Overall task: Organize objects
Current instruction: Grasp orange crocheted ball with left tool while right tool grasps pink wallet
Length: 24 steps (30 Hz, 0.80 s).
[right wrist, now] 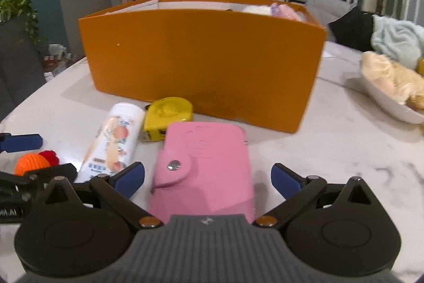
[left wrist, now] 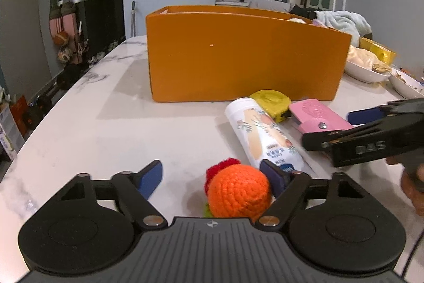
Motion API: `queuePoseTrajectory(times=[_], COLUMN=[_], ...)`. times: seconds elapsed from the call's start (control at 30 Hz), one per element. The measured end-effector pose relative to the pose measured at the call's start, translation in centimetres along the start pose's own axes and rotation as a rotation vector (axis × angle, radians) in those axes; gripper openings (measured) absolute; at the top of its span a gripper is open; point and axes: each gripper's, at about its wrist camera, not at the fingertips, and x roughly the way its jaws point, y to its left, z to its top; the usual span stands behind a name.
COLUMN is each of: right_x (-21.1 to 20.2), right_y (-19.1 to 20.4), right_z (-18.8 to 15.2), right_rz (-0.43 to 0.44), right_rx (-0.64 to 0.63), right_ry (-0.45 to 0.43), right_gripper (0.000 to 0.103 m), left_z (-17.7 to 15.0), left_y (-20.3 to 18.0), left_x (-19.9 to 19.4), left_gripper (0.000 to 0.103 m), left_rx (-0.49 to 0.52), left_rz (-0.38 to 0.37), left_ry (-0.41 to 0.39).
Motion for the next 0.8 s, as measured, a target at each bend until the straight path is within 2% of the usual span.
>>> queuePoseTrajectory(times=[0.13,0.2,0.3,0.8], right_x=[0.62,0.77,1.01,1.08], right_y=[-0.03,-0.05,-0.13,-0.13], right_z=[-0.54,-0.51,-0.42,-0.52], right_rz=[-0.013,-0.022,-0.028,-0.046], right_rx=[0.001,0.002,0.008,0.023], right_ry=[-0.011,-0.014,-0.02,-0.03], right_gripper=[0.1,0.1,0.1,0.102], left_z=[-0.27,-0.27,-0.29,-0.24], left_y=[-0.26,-0.3,-0.72,-0.63], left_x=[-0.2,0.08,0.19,0.28], left_gripper=[0.082,0.073,0.068,0.071], left_rx=[0.011,0.014,0.035,0.036], left_rz=[-0.001,-0.011,0.0,0.001], left_ry=[-0.005,0.017,0.022,0.022])
